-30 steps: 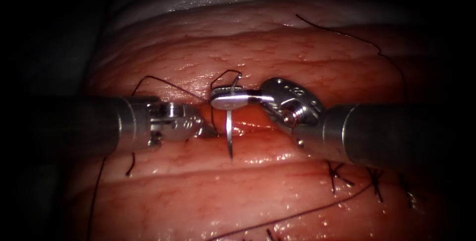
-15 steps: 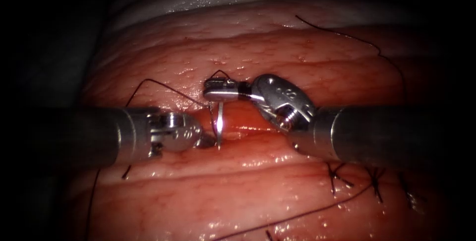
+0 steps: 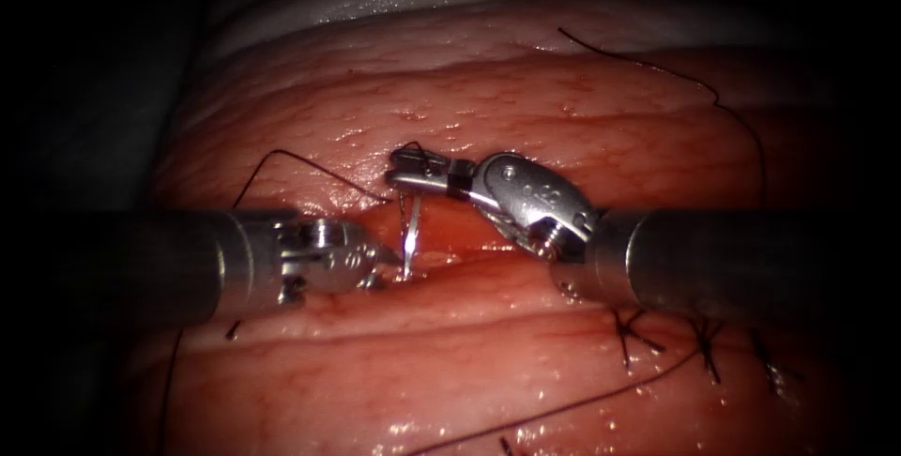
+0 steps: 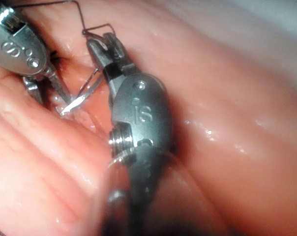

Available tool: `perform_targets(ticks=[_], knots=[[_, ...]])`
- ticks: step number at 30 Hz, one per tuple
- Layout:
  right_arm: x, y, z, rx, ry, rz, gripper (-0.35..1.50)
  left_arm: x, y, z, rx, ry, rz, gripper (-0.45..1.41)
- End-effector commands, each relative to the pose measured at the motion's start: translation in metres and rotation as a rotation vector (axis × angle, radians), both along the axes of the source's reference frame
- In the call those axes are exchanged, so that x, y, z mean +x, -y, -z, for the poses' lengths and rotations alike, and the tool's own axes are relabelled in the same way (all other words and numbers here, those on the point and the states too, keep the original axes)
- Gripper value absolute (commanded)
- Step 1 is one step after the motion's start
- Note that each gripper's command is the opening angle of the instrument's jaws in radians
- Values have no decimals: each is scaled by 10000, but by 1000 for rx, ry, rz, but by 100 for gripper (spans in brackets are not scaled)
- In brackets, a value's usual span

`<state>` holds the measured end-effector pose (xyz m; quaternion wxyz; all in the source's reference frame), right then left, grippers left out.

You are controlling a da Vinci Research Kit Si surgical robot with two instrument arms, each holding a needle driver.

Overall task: Wound Closure
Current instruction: Throw the needle through the bottom portion of the incision.

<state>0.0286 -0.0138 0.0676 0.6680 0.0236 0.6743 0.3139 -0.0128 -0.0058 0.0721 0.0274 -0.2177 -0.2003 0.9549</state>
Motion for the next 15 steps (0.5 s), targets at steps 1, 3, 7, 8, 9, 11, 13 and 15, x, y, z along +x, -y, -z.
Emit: perform_targets(ticks=[1, 3, 7, 8, 9, 11, 13, 15], knots=[[7, 8, -9, -10, 8, 9, -35, -5, -1, -4, 1, 2, -1, 19], [8, 19, -13, -35, 26, 26, -35, -6, -2, 0, 4, 2, 0, 17], [12, 41, -20, -53, 43, 64, -35, -6, -4, 5, 2, 11, 14, 17], [13, 46, -21, -58, 48, 73, -35, -6, -5, 6, 2, 13, 17, 17], [13, 50, -22, -61, 51, 76, -35, -6, -6, 6, 2, 15, 19, 17], [14, 54, -23, -59, 49, 80, -35, -6, -7, 8, -1, 22, 28, 17], [14, 54, -22, -42, 43, 78, -35, -6, -9, 10, -10, 36, 48, 12], [13, 52, -21, -39, 46, 79, -35, -6, -11, 15, -22, 56, 78, 12]])
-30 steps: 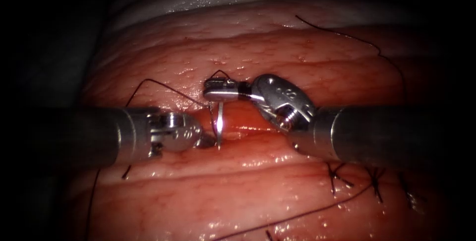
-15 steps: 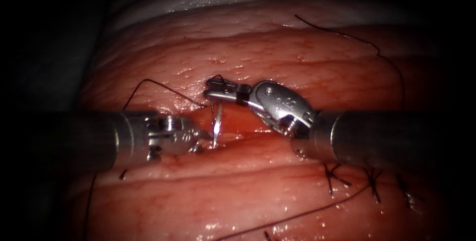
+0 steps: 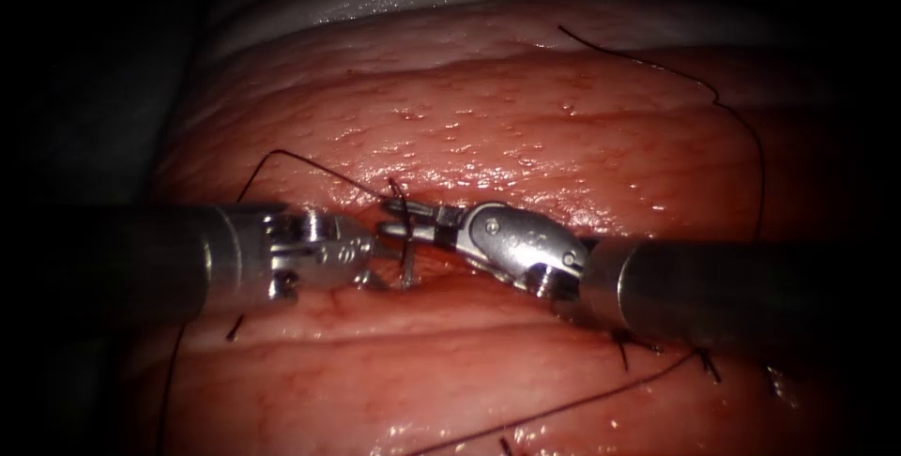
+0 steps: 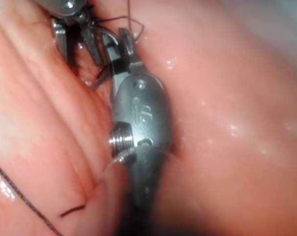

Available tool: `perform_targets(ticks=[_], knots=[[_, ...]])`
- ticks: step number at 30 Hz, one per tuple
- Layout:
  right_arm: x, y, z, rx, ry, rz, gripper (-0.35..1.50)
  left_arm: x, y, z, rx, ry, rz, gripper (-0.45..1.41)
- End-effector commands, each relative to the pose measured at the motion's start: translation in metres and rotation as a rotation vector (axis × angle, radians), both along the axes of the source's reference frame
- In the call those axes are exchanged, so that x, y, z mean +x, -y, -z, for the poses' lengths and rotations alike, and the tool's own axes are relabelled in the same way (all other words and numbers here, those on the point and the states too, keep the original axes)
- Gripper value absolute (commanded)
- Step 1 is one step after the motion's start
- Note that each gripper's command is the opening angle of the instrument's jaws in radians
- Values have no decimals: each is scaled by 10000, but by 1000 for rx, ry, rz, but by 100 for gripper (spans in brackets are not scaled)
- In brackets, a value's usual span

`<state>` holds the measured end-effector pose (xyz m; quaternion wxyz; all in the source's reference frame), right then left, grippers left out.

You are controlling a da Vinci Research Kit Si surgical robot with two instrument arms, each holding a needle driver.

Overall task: Wound Closure
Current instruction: Throw the needle through the bottom portion of the incision.

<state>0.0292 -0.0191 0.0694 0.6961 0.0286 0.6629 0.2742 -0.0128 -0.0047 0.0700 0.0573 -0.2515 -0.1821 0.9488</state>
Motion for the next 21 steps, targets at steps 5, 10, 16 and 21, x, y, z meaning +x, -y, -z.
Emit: perform_targets(ticks=[5, 10, 16, 21], knots=[[7, -4, -3, 27, 7, 13, -35, -5, -6, 21, -53, 86, 113, 16], [4, -6, -3, 58, 4, 16, -35, 1, 5, 53, -105, 127, 187, 12], [2, -12, -2, 89, 5, 25, -35, 7, 31, 77, -137, 125, 227, 0], [2, -21, 2, 126, -7, 23, -35, 2, 53, 71, -143, 136, 226, -3]])
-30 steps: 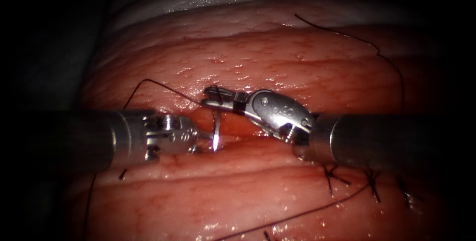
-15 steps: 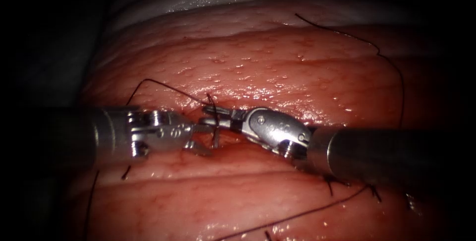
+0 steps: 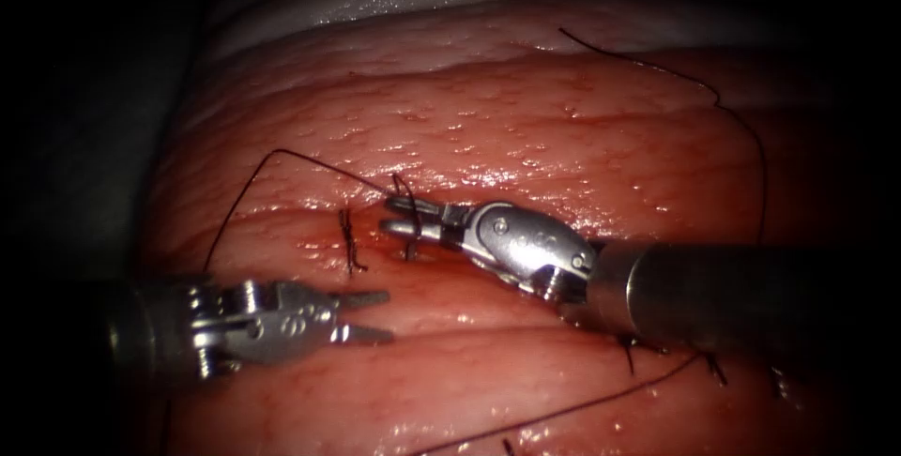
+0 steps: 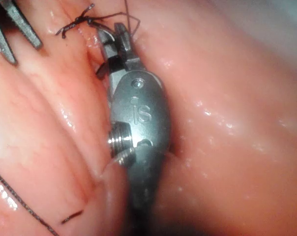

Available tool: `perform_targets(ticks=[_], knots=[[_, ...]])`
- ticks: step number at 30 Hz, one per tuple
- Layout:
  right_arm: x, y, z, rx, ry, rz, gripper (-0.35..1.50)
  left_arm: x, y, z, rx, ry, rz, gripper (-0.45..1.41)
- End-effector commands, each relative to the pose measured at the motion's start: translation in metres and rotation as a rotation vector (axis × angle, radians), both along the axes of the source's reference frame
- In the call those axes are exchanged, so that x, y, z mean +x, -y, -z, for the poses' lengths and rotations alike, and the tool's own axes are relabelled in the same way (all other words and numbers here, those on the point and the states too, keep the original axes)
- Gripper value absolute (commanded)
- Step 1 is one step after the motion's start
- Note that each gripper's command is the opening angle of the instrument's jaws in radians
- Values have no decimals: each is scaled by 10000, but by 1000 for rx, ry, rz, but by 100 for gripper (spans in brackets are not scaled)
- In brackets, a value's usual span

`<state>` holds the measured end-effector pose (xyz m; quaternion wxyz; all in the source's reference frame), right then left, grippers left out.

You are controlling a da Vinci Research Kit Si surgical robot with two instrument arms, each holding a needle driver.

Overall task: Wound Closure
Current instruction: Throw the needle through the bottom portion of the incision.

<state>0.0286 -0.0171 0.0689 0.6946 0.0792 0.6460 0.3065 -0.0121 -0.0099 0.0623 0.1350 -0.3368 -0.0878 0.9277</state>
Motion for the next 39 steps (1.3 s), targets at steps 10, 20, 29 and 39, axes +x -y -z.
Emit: perform_targets(ticks=[10, 20, 29, 39], knots=[[6, -12, -4, 109, 0, 3, -35, -22, 19, -24, -2, 34, -8, -5], [3, -16, -3, 198, 37, 42, -35, -22, 22, -34, -10, 37, -14, -5], [2, -28, 2, 272, 32, 48, -35, -19, 26, -49, -3, 27, -21, -5], [3, -33, 4, 375, 0, 43, -35, -14, 30, -58, 6, 29, -17, -5]])
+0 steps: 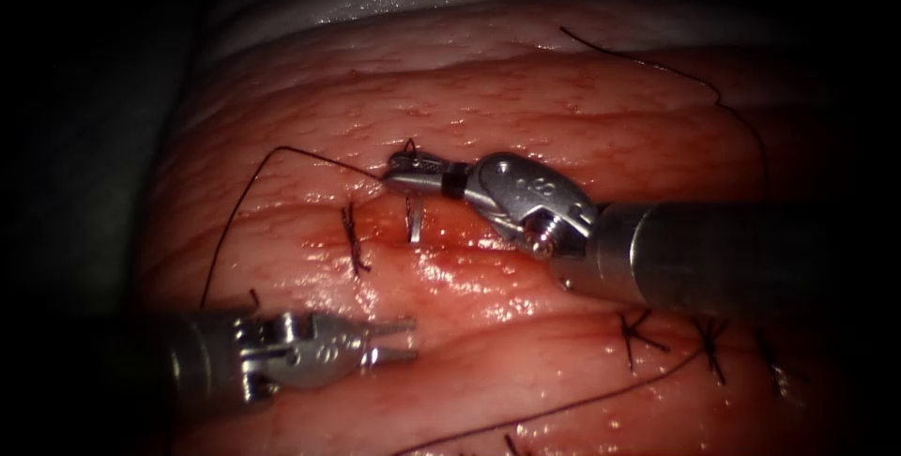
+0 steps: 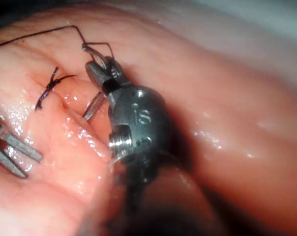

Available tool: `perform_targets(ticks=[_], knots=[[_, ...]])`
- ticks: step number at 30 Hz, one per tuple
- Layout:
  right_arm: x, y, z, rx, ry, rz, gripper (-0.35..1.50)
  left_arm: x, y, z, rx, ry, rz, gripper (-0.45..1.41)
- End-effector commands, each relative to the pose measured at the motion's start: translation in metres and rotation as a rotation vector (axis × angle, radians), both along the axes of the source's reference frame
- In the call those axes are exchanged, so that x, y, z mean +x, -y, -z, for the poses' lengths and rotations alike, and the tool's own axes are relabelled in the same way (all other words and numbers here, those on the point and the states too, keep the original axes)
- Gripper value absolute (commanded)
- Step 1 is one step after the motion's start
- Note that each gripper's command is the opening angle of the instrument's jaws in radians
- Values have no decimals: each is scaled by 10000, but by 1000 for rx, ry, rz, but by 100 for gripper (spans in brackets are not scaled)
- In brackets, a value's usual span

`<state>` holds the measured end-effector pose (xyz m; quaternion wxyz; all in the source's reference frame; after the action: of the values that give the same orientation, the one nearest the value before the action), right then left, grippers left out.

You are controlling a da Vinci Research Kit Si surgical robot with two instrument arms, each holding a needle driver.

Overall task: Wound Closure
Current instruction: Throw the needle through the bottom portion of the incision.

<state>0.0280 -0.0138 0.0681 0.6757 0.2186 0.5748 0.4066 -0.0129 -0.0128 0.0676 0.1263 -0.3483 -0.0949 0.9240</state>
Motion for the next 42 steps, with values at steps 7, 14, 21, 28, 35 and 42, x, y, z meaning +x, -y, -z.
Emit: perform_targets(ticks=[7, 14, 21, 28, 35, 42], knots=[[10, 2, -3, 19, -36, 23, -35, -3, 5, -5, 3, 1, -6, -6], [12, 7, 2, 59, -90, 60, -35, 0, 6, -4, 5, 0, -10, -8], [14, 11, 6, 134, -119, 69, -35, 0, 7, -3, 5, 3, -11, -10], [16, 14, 10, 206, -157, 70, -35, 0, 9, -5, 3, 2, -12, -11], [16, 18, 13, 256, -179, 82, -35, 0, 9, -5, 4, 5, -12, -11], [18, 27, 18, 327, -204, 84, -35, 0, 9, -5, 9, 3, -10, -13]])
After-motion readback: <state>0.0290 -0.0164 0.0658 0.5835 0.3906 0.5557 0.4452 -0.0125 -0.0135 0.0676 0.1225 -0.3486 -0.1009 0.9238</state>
